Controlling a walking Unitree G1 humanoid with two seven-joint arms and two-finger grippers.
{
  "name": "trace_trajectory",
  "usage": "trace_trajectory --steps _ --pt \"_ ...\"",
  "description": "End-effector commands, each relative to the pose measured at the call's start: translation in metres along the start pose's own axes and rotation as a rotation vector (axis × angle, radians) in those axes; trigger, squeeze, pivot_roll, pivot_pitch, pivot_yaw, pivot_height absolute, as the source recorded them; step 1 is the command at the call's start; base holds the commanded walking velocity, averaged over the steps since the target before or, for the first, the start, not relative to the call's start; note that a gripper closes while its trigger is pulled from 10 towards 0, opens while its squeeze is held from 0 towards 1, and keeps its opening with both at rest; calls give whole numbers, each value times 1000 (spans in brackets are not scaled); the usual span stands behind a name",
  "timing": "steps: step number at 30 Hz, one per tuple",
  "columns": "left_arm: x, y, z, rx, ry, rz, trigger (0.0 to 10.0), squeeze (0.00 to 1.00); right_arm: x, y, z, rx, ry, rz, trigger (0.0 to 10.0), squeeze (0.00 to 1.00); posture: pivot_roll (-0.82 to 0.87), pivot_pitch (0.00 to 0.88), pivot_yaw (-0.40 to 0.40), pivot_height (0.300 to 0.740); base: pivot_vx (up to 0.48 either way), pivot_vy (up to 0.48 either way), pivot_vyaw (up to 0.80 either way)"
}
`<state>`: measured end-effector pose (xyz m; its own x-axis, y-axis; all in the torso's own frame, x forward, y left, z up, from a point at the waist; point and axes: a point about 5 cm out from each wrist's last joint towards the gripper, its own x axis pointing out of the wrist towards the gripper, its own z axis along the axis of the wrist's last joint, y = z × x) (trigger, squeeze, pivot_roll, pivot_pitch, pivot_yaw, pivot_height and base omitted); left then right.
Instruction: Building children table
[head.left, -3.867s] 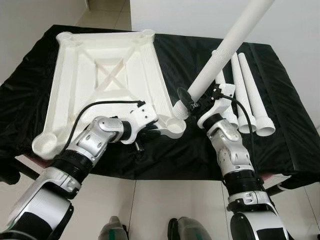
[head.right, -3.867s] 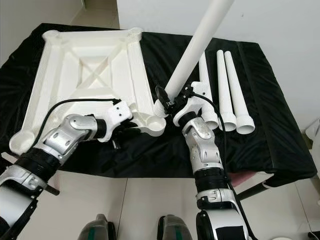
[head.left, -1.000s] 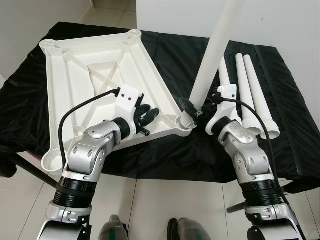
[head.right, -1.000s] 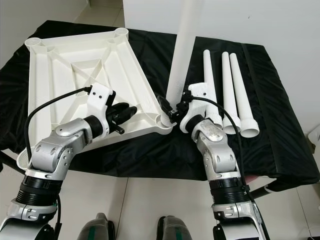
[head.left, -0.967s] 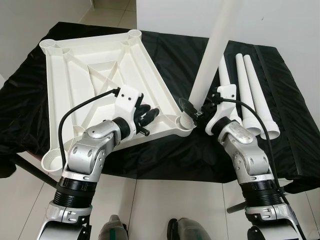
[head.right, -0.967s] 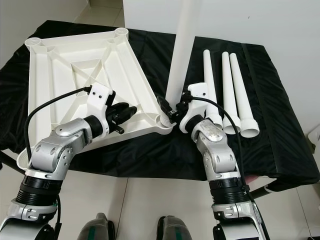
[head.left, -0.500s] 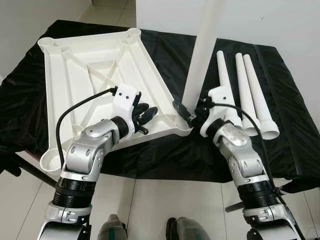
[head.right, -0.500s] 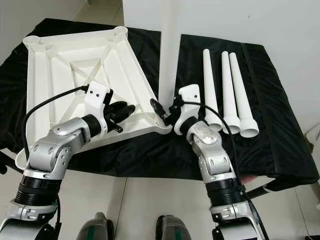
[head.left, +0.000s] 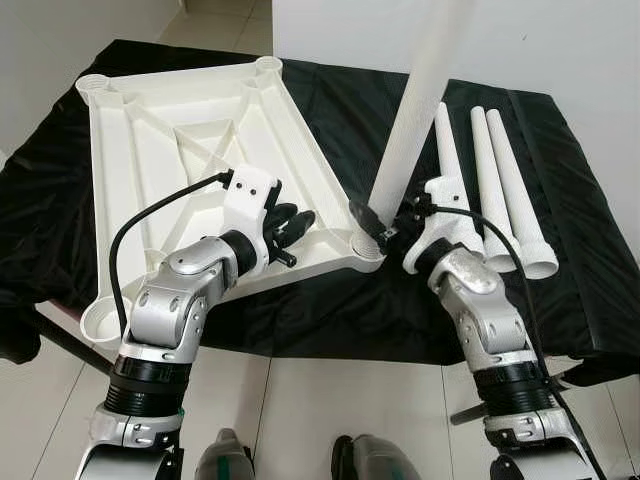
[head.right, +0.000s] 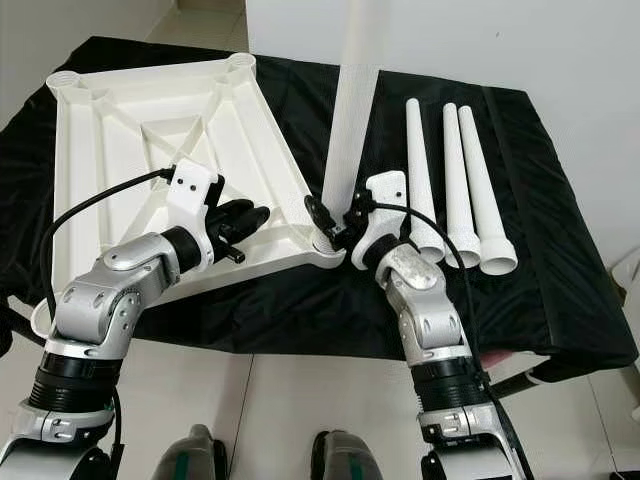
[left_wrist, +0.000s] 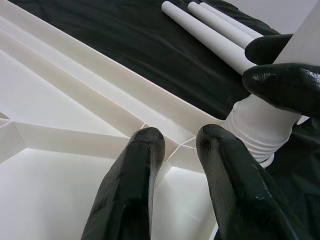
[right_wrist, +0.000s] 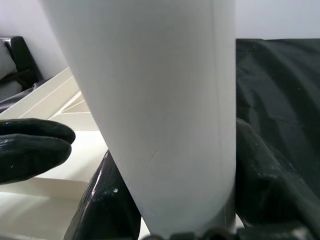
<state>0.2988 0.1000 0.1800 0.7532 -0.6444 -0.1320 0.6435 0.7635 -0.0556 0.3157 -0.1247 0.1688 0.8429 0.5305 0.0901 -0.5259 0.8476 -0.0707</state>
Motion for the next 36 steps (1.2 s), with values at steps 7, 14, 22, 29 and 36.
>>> trace_trajectory --steps 7,14,22,29,36 --pt "1 1 2 4 2 79 10000 0 6 -21 -17 106 160 -112 10000 0 2 49 -31 740 0 0 0" --pt "0 1 2 2 -1 86 10000 0 6 -21 -22 91 171 -120 10000 0 10 49 -42 740 0 0 0" --pt "-2 1 1 -5 -1 91 10000 0 -2 -14 -27 82 172 -111 10000 0 8 53 -44 740 0 0 0" --pt "-1 0 1 -7 -1 88 10000 0 -2 -13 -29 105 151 -234 10000 0 3 47 -43 740 0 0 0" --pt "-1 -1 2 -5 -4 88 10000 0 6 -7 -28 104 146 -370 10000 0 7 44 -47 740 0 0 0"
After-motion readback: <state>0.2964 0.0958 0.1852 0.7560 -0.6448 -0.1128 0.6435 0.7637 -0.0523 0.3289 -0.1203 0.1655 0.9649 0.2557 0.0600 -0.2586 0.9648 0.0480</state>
